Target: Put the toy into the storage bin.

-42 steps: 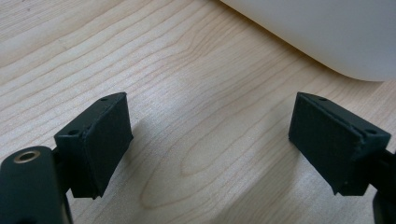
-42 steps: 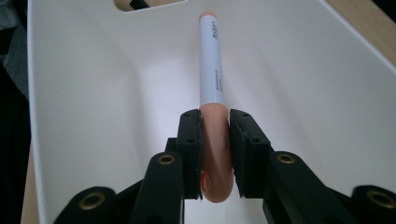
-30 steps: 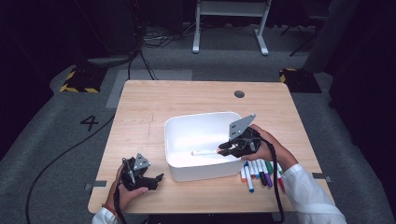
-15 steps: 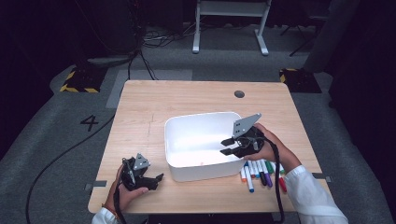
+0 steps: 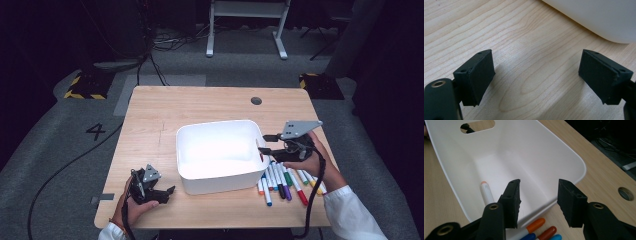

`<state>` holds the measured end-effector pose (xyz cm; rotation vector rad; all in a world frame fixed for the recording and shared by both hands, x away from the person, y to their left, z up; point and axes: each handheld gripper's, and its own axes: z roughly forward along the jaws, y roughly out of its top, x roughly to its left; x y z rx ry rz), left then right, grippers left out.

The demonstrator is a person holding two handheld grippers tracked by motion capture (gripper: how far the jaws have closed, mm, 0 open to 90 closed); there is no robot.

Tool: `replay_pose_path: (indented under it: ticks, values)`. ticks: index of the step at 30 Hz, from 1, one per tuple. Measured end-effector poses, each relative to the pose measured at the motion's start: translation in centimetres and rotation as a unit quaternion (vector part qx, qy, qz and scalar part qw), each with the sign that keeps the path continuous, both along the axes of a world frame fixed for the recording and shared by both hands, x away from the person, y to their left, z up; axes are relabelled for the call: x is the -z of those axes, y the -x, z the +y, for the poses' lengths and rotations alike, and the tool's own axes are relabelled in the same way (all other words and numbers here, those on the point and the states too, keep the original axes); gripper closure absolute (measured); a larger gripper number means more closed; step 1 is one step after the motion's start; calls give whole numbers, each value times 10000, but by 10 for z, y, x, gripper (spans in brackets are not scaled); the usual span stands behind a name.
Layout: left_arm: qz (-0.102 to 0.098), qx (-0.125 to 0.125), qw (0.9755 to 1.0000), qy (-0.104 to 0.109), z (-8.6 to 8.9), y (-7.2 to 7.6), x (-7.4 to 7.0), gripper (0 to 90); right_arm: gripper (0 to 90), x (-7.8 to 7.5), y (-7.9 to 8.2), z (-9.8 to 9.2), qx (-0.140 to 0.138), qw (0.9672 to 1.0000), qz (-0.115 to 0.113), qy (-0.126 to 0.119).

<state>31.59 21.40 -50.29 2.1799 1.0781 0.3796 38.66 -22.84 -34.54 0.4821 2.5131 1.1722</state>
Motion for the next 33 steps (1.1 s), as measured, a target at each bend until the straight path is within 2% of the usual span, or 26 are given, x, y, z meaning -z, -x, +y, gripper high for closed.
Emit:
replay_pose_path:
  ticks: [1, 2, 4, 5, 6, 8, 10, 11, 12, 14, 16, 17, 19, 20, 21, 22, 24, 25, 28, 29, 31, 32, 33]
  values:
    - [-20, -9, 10000, -12, 0, 0, 0, 134, 536, 0, 2, -7, 78, 10000, -37, -35]
    - [-14, 0, 10000, -12, 0, 0, 0, 135, 533, 0, 7, -21, 314, 9994, -85, -126]
    - [-12, 0, 10000, -11, 0, 0, 0, 134, 533, 3, 11, -37, 543, 9982, -137, -191]
    - [-13, -1, 10000, -13, 0, 0, 0, 135, 533, 5, 14, -47, 687, 9974, -172, -161]
    - [-13, 0, 10000, -12, 0, 0, 0, 135, 532, 9, 16, -57, 870, 9958, -246, -115]
    - [-13, 0, 10000, -13, 0, 0, 0, 134, 533, 19, 17, -82, 1198, 9926, -150, -132]
    - [-2, 5, 10000, 1, 0, 0, 0, 135, 531, 35, 17, -109, 1698, 9854, -100, 3]
    - [-27, -19, 10000, -21, 0, 0, 0, 134, 532, 44, 16, -124, 1906, 9817, 5, 5]
    - [-22, -7, 10000, -16, 0, 0, 0, 134, 532, 54, 15, -137, 2111, 9774, 128, -60]
    - [-25, -17, 10000, -22, 0, 0, 0, 134, 532, 72, 14, -159, 2507, 9677, 267, 26]
    - [-26, -16, 10000, -21, 0, 0, 0, 134, 531, 87, 13, -174, 2718, 9615, 419, 1]
    - [-26, -16, 10000, -21, 0, 0, 0, 134, 531, 87, 13, -174, 2718, 9615, 419, 1]
    - [-23, -19, 10000, -25, 0, 0, 0, 134, 532, 100, 11, -185, 2960, 9538, 518, 15]
    - [-14, 4, 10000, -10, 0, 0, 0, 134, 532, 109, 8, -191, 3079, 9491, 661, -74]
    - [-14, 4, 10000, -10, 0, 0, 0, 135, 532, 109, 8, -191, 3079, 9491, 661, -74]
    - [-26, -17, 10000, -21, 0, 0, 0, 134, 535, 119, 5, -194, 3128, 9466, 777, -94]
    - [-27, -17, 10000, -21, 0, 0, 0, 134, 539, 122, 4, -194, 3157, 9455, 796, -41]
    - [-26, -18, 10000, -21, 0, 0, 0, 135, 558, 126, 3, -195, 3211, 9436, 802, 47]
    - [-1, 6, 10000, 1, 0, 0, 0, 135, 590, 137, 0, -202, 3411, 9351, 962, 19]
    - [-15, 3, 10000, -10, 0, 0, 0, 135, 590, 137, 0, -202, 3411, 9351, 962, 19]
    - [-26, -17, 10000, -21, 0, 0, 0, 135, 613, 140, 1, -202, 3450, 9331, 1015, -14]
    - [-15, -7, 10000, -13, 0, 0, 0, 135, 627, 141, 1, -203, 3385, 9355, 1013, 9]
    - [-28, -18, 10000, -22, 0, 0, 0, 135, 637, 143, 1, -202, 3363, 9362, 1024, 12]
